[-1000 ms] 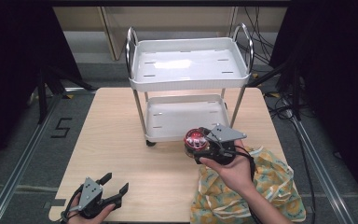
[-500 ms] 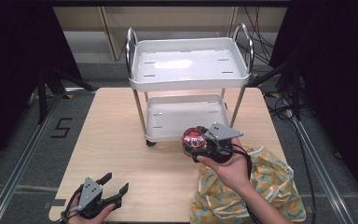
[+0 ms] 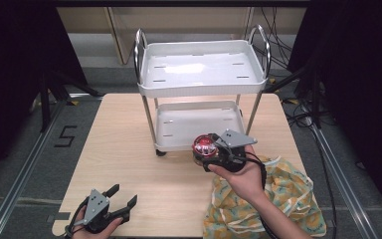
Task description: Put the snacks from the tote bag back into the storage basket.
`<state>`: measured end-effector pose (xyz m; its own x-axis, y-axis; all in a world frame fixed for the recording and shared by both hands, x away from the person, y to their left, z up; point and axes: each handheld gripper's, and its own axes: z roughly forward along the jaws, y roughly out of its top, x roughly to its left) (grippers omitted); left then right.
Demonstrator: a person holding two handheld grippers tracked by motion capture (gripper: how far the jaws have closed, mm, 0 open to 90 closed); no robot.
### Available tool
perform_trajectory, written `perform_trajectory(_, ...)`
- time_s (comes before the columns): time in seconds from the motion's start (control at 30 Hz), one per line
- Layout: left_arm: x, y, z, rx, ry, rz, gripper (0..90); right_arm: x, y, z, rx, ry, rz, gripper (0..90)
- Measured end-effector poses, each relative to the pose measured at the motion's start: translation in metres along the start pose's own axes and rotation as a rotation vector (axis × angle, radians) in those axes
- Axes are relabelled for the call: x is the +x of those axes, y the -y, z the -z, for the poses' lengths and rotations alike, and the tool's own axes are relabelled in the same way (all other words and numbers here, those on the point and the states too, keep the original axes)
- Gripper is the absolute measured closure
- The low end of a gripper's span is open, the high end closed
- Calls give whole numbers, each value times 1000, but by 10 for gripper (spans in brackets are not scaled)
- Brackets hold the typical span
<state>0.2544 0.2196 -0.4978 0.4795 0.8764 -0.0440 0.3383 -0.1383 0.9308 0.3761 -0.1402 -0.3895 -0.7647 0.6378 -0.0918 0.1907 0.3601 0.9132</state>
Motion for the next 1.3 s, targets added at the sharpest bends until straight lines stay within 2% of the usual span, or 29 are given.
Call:
perform_trajectory(0.1,0,0,0,5,0,-1,277,0,-1,-2,-1,-20,-2,268)
perform_trajectory(0.13,-1,0,0,3,-6,3,276,0,-2,-1,-2,1,6,268)
perform_trajectory(0.17,-1,0,0,-2,-2,4,276,1,-2,-1,7,-2,-15,268)
perform_trajectory(0.2,-1,0,0,-2,-2,4,277,1,-2,-1,7,-2,-15,268)
perform_trajectory(0.27,0,0,0,6,0,-1,276,0,-3,-3,2,-1,9,268)
perform_trajectory(0.33,0,0,0,9,-1,-1,277,2,-3,-4,4,-8,-22,268)
perform_trajectory(0.4,0,0,0,0,1,1,277,3,-3,-4,8,-7,-31,269)
perform_trajectory(0.5,0,0,1,10,1,-1,277,1,-4,-6,5,-11,-3,268)
perform_trajectory(0.6,0,0,0,-1,2,1,277,3,-4,-6,12,-9,-25,269)
perform_trajectory(0.7,0,0,1,9,0,-1,277,3,-4,-9,7,-18,-24,268)
perform_trajectory(0.77,0,0,1,9,-1,-1,278,1,-4,-9,10,-7,-5,268)
perform_trajectory(0.83,0,0,1,9,0,-2,277,2,-5,-11,15,-18,-17,269)
perform_trajectory(1.03,0,0,0,1,2,-1,277,2,-7,-14,9,-12,-6,269)
perform_trajectory(1.07,0,0,0,0,3,-1,277,2,-7,-15,8,-28,-1,269)
perform_trajectory(1.23,0,0,0,9,1,-1,277,2,-7,-16,2,-3,-17,268)
perform_trajectory(1.27,0,0,0,9,1,-2,277,2,-7,-15,22,-18,-21,268)
perform_trajectory(1.3,0,0,0,10,1,-2,277,2,-7,-16,16,-14,-23,268)
